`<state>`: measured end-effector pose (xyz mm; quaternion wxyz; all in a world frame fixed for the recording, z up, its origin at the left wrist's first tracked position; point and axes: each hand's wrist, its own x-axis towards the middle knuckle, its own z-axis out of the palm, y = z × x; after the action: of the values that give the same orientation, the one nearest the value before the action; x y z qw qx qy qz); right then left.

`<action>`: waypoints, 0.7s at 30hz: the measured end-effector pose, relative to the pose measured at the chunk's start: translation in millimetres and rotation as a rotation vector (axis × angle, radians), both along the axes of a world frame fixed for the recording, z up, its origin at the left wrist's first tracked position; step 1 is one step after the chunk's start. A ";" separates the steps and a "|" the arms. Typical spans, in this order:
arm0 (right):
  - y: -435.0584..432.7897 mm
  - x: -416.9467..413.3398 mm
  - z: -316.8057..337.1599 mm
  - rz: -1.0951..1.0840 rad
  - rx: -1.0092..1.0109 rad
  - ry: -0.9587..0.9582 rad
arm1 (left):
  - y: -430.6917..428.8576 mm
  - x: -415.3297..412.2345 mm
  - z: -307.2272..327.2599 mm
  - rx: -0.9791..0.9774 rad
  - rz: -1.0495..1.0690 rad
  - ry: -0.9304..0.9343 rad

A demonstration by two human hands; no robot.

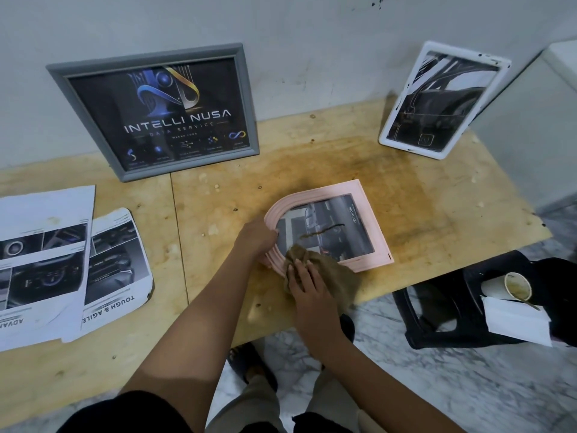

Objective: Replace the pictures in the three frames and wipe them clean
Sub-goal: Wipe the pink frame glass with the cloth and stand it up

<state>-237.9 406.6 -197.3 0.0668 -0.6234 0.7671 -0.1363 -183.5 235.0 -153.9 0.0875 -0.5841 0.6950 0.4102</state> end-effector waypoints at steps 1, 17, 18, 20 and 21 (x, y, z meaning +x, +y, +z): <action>-0.3 -0.9 0.0 0.007 -0.005 0.007 | -0.8 -0.3 -0.7 0.003 0.001 -0.005; -20.9 -10.7 4.9 0.130 0.055 0.151 | -1.2 1.4 -14.1 0.001 0.036 -0.025; -21.1 -11.8 6.0 0.136 0.036 0.154 | -0.7 2.0 -14.5 -0.005 0.043 -0.017; -20.4 -15.6 9.0 0.151 -0.008 0.146 | -0.5 2.5 -15.1 -0.003 0.068 0.006; -19.7 -18.1 10.1 0.160 -0.026 0.134 | -0.3 2.5 -13.8 -0.002 0.071 0.006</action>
<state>-255.9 386.9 -187.2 0.0181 -0.6912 0.7157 -0.0983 -181.0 234.6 -167.7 0.0703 -0.6071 0.6745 0.4142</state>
